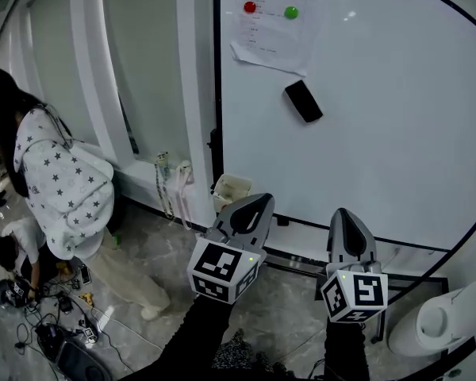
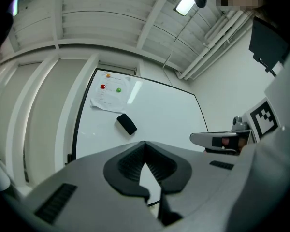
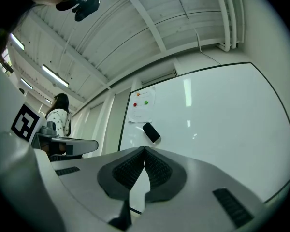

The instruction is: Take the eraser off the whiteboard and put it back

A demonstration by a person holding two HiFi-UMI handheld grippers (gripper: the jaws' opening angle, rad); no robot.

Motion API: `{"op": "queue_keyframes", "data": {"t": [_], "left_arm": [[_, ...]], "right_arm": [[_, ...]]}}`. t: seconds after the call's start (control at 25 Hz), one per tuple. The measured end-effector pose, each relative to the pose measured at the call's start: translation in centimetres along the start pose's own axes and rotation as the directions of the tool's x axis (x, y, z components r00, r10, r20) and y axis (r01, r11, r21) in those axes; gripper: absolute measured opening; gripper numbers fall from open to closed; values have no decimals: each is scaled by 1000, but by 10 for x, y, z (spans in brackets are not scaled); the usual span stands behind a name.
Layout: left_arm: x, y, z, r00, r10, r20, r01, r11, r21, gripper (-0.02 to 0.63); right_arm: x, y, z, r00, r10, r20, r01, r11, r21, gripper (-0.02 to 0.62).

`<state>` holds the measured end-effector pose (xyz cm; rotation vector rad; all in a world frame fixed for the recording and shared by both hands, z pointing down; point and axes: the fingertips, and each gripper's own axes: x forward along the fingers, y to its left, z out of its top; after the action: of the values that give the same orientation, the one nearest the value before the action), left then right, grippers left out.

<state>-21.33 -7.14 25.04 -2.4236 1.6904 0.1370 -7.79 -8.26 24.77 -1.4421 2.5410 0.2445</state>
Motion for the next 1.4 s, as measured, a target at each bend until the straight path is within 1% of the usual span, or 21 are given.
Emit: {"op": "queue_keyframes", "data": {"t": [0.24, 0.32, 0.44, 0.52, 0.72, 0.92, 1.16, 1.4], "left_arm": [[28, 31, -10, 1000, -8, 9, 8, 1000, -8, 6], [41, 42, -13, 1000, -24, 9, 24, 1000, -10, 6], [62, 57, -16, 998, -56, 3, 56, 998, 0, 6], [74, 69, -17, 997, -73, 5, 73, 997, 1, 6], [106, 98, -26, 994, -111, 8, 111, 993, -27, 6], [128, 119, -28, 988, -150, 23, 151, 988, -30, 6], [148, 137, -31, 979, -202, 38, 204, 978, -36, 6], [166, 149, -33, 969, -246, 40, 247, 969, -26, 6]], "right_arm": [[37, 1, -17, 1000, -4, -8, 4, 1000, -14, 9], [50, -3, -21, 1000, -28, -6, 28, 999, -31, 9], [73, -14, -24, 997, -75, 2, 75, 997, -18, 9], [91, -15, -28, 996, -87, 1, 87, 996, -12, 9], [124, -16, -34, 993, -115, 7, 115, 993, -23, 9], [152, -18, -36, 988, -151, 9, 151, 987, -44, 9], [177, -13, -37, 985, -168, 30, 170, 983, -64, 9], [196, -12, -38, 981, -188, 49, 192, 978, -81, 9]]}}
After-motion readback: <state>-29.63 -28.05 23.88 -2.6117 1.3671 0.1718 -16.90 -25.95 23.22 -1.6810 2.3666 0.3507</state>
